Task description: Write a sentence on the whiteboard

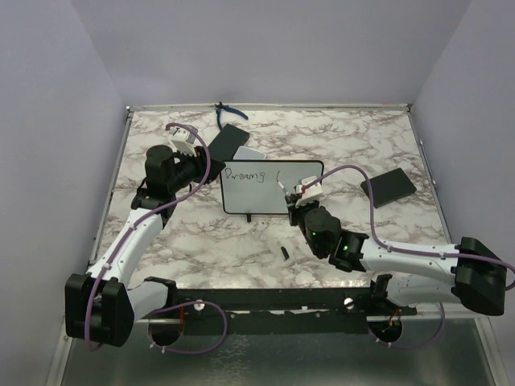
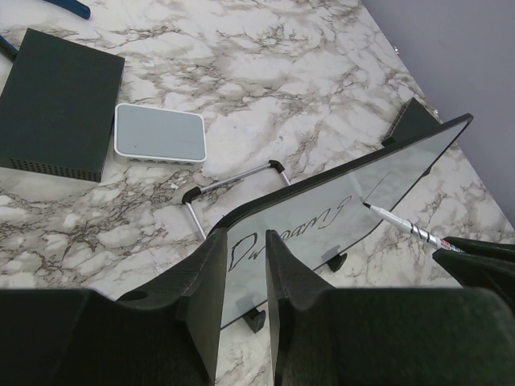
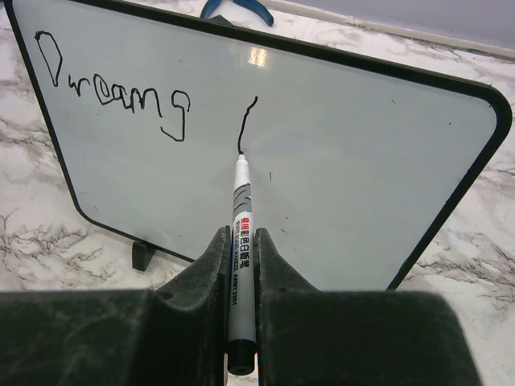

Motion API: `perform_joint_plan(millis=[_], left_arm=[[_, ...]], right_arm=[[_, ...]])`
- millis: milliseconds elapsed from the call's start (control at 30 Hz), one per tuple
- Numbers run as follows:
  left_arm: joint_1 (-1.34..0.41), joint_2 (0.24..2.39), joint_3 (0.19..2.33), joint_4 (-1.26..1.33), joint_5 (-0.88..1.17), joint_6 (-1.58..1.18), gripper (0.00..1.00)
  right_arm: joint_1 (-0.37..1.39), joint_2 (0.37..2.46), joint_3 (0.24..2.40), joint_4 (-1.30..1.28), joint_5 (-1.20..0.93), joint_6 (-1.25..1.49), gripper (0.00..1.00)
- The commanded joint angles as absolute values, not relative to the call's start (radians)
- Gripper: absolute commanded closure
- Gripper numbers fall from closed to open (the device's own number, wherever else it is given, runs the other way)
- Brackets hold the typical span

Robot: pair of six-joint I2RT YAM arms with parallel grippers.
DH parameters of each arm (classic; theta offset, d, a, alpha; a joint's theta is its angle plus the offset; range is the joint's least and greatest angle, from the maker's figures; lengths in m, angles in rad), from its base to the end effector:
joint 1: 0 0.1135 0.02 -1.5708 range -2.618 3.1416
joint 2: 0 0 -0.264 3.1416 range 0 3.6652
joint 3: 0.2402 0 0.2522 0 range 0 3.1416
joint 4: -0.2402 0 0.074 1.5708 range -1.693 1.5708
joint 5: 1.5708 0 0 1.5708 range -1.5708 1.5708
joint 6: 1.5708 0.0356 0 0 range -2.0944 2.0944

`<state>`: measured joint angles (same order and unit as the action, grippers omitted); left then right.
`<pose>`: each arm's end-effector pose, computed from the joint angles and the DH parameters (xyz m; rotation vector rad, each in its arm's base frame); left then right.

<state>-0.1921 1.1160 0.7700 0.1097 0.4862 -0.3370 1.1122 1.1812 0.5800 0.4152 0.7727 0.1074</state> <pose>0.2495 -0.0655 0.2993 0.2229 1.8409 -0.8105 0.1345 0.2163 0.2502 -0.3009 1.6822 0.2291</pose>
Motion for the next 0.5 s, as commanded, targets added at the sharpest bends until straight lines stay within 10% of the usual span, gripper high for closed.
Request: perform_joint_plan(millis=[0, 467], left_arm=[[-0.196, 1.092, 0.761, 0.118, 0.502, -0.340, 0.73], [-0.197, 1.089, 0.759, 0.121, 0.502, -0.340, 0.73]], right_arm=[[1.108, 1.150, 0.567, 0.397, 0.804, 0.093, 1.00], [1.110, 1.099, 0.560, 0.411, 0.773, 0.049, 1.00]])
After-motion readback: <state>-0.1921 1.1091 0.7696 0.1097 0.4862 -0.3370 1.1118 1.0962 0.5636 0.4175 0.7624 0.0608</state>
